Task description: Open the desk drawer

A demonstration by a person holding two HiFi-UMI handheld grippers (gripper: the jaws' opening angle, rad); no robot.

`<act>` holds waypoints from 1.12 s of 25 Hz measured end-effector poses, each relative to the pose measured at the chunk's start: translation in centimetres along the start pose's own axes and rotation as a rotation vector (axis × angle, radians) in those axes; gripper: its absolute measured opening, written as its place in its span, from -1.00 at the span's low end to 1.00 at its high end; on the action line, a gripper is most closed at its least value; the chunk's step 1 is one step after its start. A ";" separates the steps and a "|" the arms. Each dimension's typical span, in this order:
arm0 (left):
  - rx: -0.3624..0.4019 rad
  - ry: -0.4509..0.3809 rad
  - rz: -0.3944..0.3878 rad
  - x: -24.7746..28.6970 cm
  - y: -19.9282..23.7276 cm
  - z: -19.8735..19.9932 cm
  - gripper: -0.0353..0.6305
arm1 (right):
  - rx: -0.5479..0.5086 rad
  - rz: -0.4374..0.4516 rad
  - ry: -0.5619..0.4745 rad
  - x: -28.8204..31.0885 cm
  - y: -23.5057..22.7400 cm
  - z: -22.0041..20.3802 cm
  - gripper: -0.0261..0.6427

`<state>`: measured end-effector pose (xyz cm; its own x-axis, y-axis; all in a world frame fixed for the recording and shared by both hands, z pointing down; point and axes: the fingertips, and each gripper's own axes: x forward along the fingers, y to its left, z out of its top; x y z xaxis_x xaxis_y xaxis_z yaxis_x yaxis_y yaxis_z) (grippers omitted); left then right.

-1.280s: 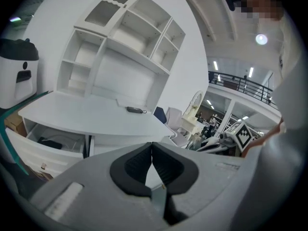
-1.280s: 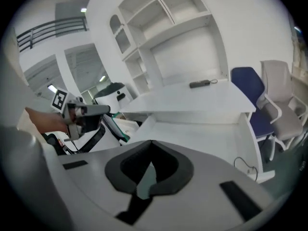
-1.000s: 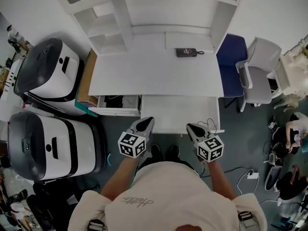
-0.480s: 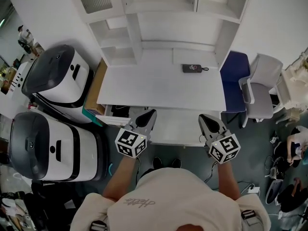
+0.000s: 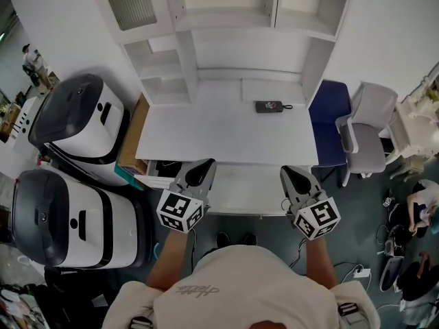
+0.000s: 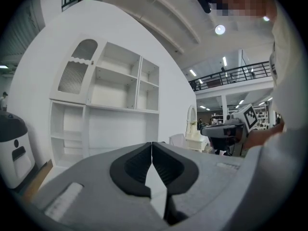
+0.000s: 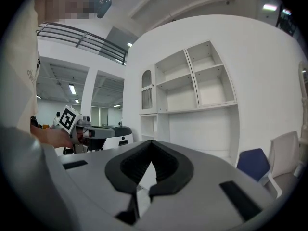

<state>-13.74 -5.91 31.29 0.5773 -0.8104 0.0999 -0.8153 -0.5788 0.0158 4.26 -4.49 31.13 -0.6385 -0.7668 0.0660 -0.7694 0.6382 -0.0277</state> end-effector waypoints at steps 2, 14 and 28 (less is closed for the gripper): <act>-0.008 0.005 0.006 0.0 0.1 -0.4 -0.85 | -0.002 -0.004 0.003 -0.2 0.0 -0.1 -0.92; -0.047 0.055 0.035 -1.5 0.8 -3.0 -0.85 | 0.028 -0.007 0.034 -0.2 0.2 -1.9 -0.92; -0.069 0.054 0.032 -1.9 0.7 -4.1 -0.85 | 0.017 -0.004 0.050 -0.3 0.4 -2.6 -0.92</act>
<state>-15.57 -4.35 35.22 0.5493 -0.8211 0.1550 -0.8354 -0.5437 0.0805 4.16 -3.85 33.73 -0.6341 -0.7645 0.1159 -0.7723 0.6338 -0.0440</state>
